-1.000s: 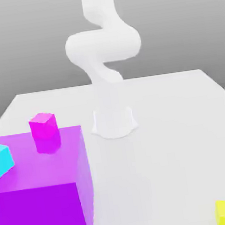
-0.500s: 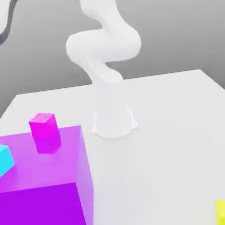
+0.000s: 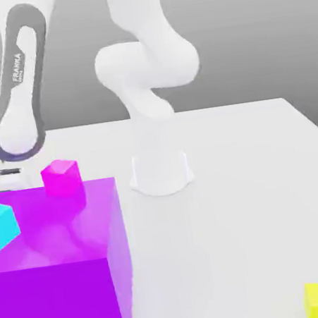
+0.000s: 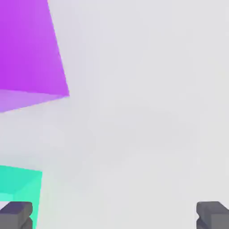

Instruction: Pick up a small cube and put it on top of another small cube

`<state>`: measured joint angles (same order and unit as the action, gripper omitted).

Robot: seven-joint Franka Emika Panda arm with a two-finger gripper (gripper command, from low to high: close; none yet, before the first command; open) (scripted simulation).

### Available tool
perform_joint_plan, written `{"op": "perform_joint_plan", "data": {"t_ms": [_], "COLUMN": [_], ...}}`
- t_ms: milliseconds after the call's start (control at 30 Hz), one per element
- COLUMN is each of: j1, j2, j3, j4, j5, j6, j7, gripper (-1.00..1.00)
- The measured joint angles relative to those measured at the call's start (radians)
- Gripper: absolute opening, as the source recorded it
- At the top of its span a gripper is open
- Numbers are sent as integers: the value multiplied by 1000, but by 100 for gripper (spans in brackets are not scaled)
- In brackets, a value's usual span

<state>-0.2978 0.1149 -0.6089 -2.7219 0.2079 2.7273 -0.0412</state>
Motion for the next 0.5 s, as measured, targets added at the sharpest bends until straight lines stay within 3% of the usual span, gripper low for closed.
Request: {"op": "perform_joint_plan", "data": {"t_ms": [200,233,300,367,467,500], "j1": [18,32,11,-97,-289,-326], "j2": [-157,-140,-75,-3,103,122], "j3": [52,59,129,276,502,542], "j4": [-197,-204,-200,-184,-158,-154], "j5": [-287,-258,-103,62,212,224], "j6": [144,171,227,281,365,382], "j7": [409,402,305,189,75,64], "gripper": [0,0,0,0,0,-100]}}
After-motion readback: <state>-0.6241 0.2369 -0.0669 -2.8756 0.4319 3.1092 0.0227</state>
